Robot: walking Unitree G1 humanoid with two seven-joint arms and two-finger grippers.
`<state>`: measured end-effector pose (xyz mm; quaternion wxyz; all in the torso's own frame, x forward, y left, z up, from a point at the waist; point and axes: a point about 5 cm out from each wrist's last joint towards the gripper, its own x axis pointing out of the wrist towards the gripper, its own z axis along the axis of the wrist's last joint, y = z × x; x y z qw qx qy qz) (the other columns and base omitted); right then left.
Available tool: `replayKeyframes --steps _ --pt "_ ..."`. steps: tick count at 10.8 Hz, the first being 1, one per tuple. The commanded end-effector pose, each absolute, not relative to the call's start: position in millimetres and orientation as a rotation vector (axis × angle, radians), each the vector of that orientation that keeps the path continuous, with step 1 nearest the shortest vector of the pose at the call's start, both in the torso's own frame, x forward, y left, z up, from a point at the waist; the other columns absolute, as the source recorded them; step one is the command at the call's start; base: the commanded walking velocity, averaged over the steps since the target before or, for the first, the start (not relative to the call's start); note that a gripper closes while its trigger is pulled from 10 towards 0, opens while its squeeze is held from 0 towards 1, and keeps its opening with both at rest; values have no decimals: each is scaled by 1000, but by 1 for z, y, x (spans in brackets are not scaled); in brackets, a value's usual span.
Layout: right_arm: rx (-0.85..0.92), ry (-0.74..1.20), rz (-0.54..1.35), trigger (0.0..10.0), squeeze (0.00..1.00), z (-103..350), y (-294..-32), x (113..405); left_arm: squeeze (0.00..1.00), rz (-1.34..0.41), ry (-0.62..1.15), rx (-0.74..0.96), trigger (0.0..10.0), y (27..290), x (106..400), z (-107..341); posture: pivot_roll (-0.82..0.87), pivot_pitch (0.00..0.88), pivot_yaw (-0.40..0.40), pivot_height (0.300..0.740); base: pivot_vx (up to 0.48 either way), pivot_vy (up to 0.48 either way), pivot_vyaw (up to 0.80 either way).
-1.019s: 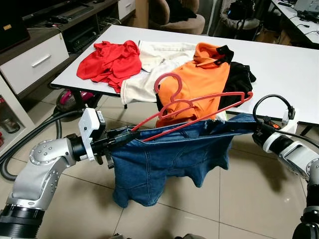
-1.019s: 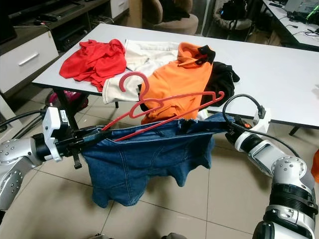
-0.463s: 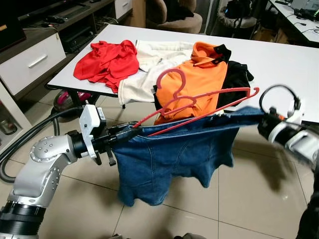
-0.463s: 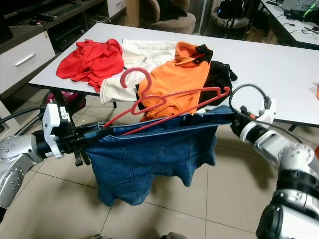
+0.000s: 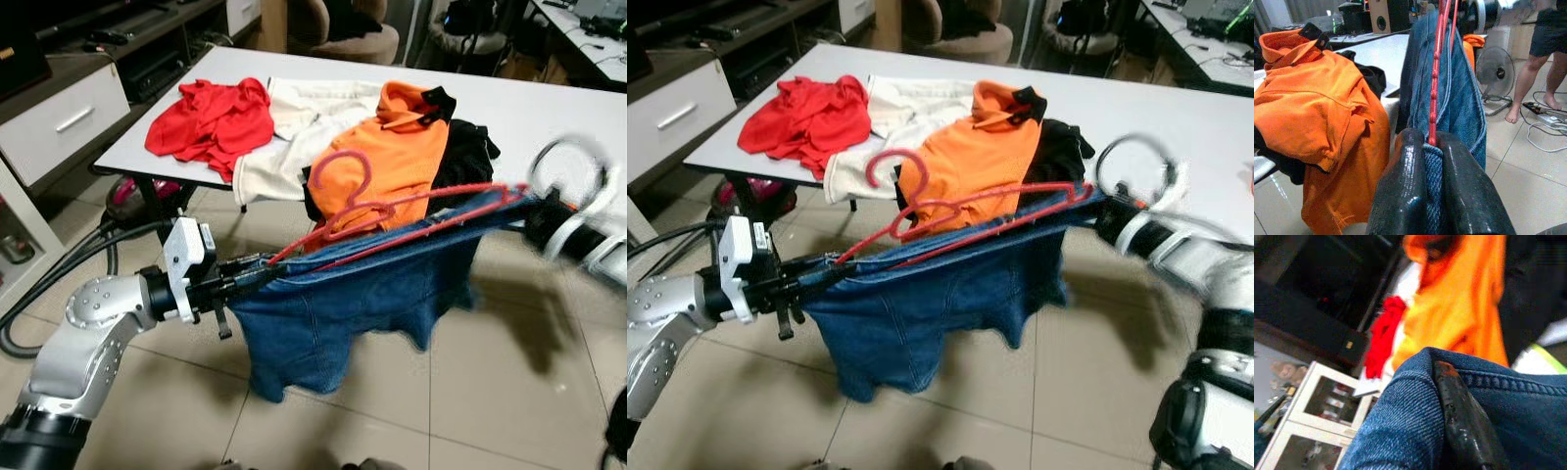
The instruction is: Hang hanger
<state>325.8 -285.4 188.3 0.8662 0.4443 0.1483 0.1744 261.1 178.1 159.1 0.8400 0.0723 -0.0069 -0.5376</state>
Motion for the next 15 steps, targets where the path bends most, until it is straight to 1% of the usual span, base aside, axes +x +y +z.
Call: replayKeyframes --steps 1,2,3,4,5,7,8,10,12,13,14,15 --pt "887 149 290 0 0 221 -318 318 0 -1040 54 196 0 202 261 154 -167 0 -35 740 0 0 0" --pt "913 168 248 0 0 205 -319 316 0 -1024 32 194 0 202 264 156 -173 0 -34 740 0 0 0" --pt "959 201 174 0 0 177 -317 313 0 -990 -10 187 0 203 271 164 -172 0 -32 740 0 0 0" --pt "1004 226 105 0 0 155 -314 311 0 -1008 -3 214 0 203 273 166 -165 0 -27 740 0 0 0" --pt "1039 219 57 0 0 146 -313 311 0 -1023 7 225 0 204 274 166 -164 0 -23 740 0 0 0" --pt "1132 176 18 0 0 139 -312 314 0 -1038 -21 232 0 203 279 177 -150 0 -15 740 0 0 0" --pt "1134 178 10 0 0 138 -310 315 0 -1042 -22 241 0 203 282 181 -148 0 -13 740 0 0 0" --pt "1054 221 41 0 0 139 -302 318 0 -1056 -9 240 0 202 286 180 -151 0 -6 740 0 0 0" --pt "922 236 108 0 0 150 -290 322 0 -1043 -32 210 0 202 289 184 -159 0 1 740 0 0 0" --pt "882 240 157 0 0 154 -282 322 0 -1056 -11 226 0 201 286 179 -158 0 -2 740 0 0 0" --pt "859 259 179 0 0 153 -277 321 0 -1068 5 239 0 202 283 174 -161 0 -2 740 0 0 0" --pt "866 268 170 0 0 151 -274 319 0 -1062 4 242 0 204 280 172 -159 0 -18 740 0 0 0"
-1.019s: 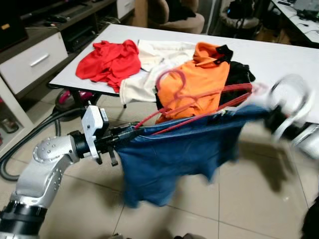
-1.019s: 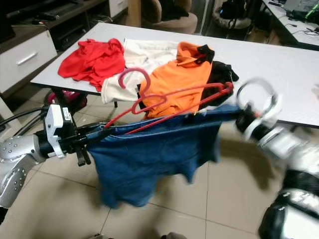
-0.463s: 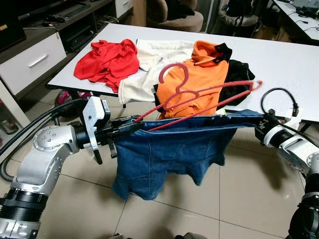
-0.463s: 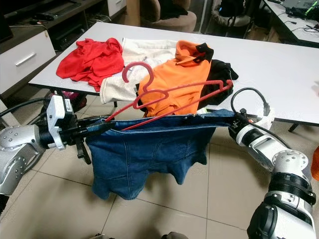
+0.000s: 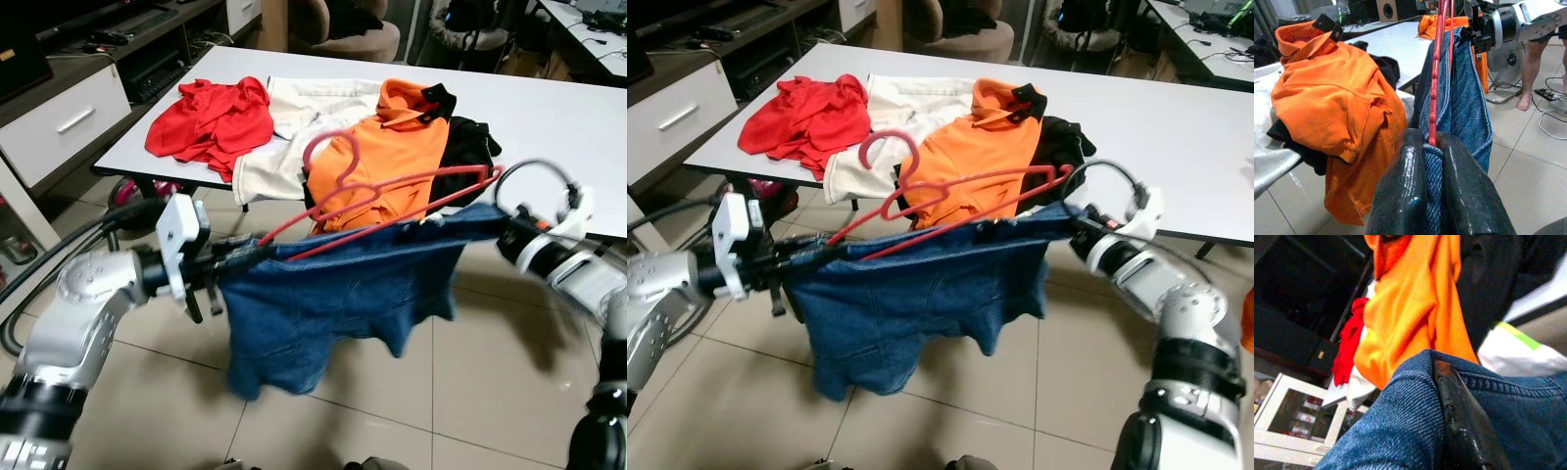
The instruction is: Hang hanger
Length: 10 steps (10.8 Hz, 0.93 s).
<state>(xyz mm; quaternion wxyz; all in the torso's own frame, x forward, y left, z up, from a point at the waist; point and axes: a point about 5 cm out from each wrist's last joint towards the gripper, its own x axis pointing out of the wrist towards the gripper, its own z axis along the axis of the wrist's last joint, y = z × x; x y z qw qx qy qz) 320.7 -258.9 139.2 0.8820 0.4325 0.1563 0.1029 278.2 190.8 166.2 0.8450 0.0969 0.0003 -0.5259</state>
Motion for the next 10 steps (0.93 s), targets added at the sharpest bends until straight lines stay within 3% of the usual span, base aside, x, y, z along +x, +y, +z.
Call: replayKeyframes --steps 1,7,10 --pt "900 259 160 0 0 149 -273 317 0 -1056 -3 246 0 206 278 171 -156 0 -25 740 0 0 0" --pt "974 341 174 0 0 115 -231 309 0 -1037 59 278 0 212 254 148 -155 0 -44 740 0 0 0" --pt "974 302 127 0 0 122 -245 314 0 -1029 -14 226 0 207 261 160 -154 1 -30 740 0 0 0"
